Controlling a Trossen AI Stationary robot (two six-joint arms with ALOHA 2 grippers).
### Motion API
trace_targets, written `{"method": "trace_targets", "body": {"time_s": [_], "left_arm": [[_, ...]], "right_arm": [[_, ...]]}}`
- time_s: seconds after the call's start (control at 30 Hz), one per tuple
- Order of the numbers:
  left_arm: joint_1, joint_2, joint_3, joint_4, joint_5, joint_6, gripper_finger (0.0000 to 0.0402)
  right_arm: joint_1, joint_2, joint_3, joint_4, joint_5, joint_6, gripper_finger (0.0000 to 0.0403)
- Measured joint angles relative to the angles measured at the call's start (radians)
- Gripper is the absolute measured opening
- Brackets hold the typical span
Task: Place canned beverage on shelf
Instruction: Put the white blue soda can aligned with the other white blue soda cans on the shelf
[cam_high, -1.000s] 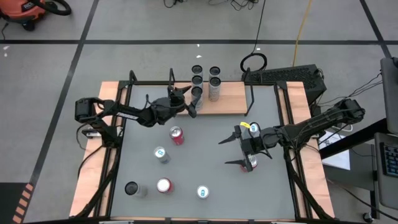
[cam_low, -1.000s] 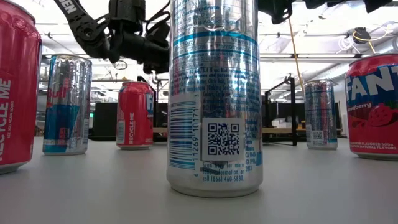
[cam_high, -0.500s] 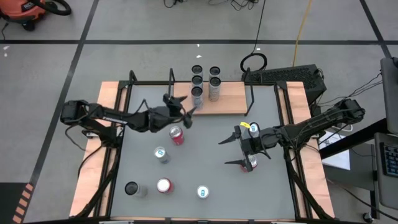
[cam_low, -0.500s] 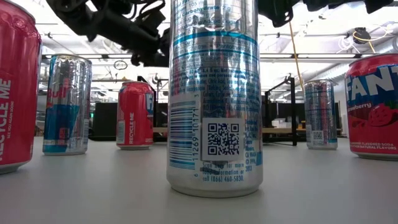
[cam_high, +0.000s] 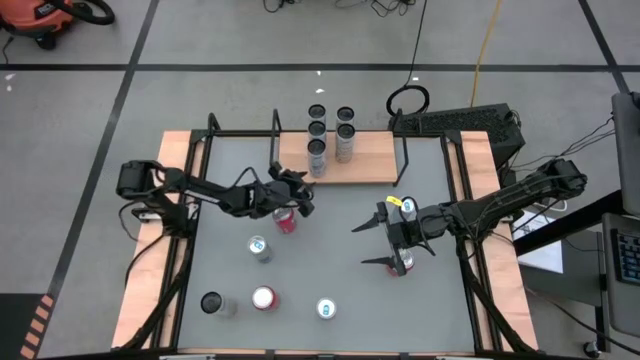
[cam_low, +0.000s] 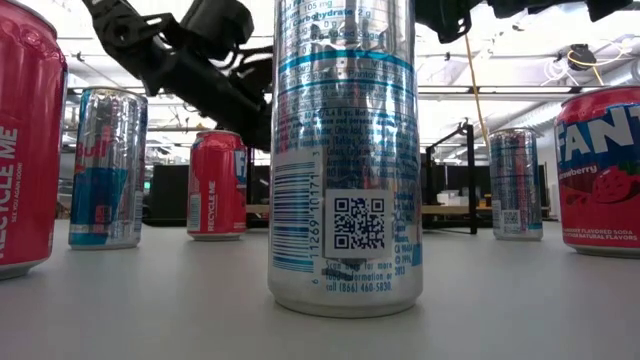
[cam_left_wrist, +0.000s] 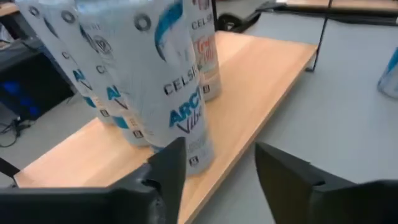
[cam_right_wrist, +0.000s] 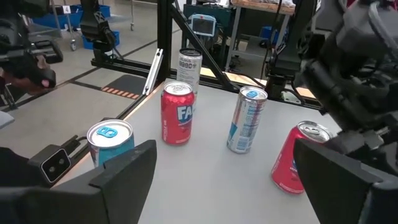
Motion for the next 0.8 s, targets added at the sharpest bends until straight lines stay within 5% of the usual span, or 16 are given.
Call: {"method": "trace_targets", "body": {"time_s": [0.37, 0.7, 0.8], "left_arm": [[0.039, 0.016, 0.006, 0.059, 0.047, 0.049, 0.0091], [-0.012, 0.01, 0.092, 0.053, 0.022, 0.143, 0.0081], [-0.027, 0.009, 0.164, -0.069, -0.046, 0.197, 0.0081]], "right_arm": [[0.0, 0.0, 0.0, 0.0, 0.0, -0.031, 0.0341], [0.0, 0.0, 0.0, -0.021, 0.0, -0.026, 0.0341], [0.0, 0.0, 0.0, -0.029, 0.0, -0.026, 0.0341]]}}
